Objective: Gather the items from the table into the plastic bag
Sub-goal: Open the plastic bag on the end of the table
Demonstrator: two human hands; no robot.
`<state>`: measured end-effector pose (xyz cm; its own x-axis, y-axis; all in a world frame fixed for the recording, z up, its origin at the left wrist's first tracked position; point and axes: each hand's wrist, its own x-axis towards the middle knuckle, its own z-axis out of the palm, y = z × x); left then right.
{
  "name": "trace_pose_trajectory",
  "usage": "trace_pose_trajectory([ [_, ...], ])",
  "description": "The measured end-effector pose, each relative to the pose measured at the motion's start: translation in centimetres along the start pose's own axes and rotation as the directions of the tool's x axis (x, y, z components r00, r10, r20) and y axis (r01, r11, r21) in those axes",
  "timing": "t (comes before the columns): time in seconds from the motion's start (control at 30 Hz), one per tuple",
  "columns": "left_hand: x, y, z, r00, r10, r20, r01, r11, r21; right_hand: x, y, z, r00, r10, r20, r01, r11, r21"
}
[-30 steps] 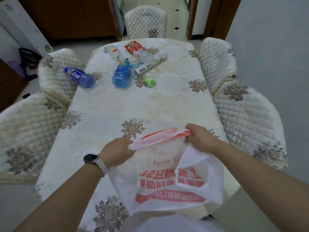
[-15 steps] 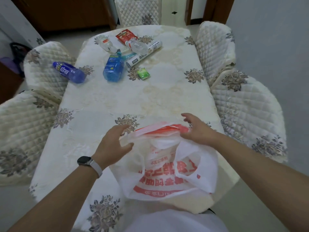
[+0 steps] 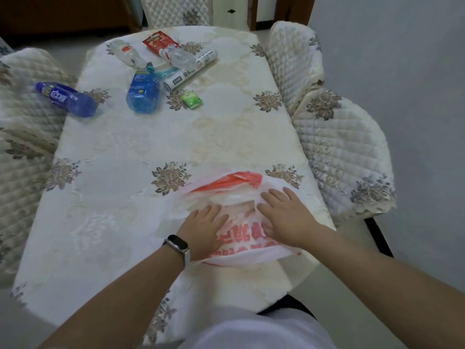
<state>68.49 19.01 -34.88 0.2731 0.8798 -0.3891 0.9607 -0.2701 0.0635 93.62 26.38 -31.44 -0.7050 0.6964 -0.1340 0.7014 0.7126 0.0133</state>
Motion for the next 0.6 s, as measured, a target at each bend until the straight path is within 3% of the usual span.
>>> trace_pose_trajectory([
  [0.1, 0.2, -0.7, 0.7, 0.996, -0.036, 0.084, 0.032, 0.998, 0.048, -0.7, 2.2, 1.1, 0.981, 0.124, 0.148, -0.123, 0.992, -0.017],
  [0.17, 0.0, -0.9, 0.7, 0.993, -0.047, 0.106, 0.045, 0.999, 0.023, -0.9, 2.5, 1.1, 0.978, 0.143, 0.152, -0.143, 0.990, -0.012],
  [0.33, -1.8, 0.0, -1.6, 0.999, -0.008, -0.051, 0.006, 0.999, -0.044, -1.4, 0.5, -1.0, 0.994, 0.097, -0.057, -0.096, 0.995, 0.021],
  [0.6, -7.2, 0.1, -4.4, 0.956, -0.003, -0.294, -0.008, 0.999, -0.035, -2.8, -4.4, -4.7, 0.973, 0.038, -0.227, -0.034, 0.999, 0.022],
])
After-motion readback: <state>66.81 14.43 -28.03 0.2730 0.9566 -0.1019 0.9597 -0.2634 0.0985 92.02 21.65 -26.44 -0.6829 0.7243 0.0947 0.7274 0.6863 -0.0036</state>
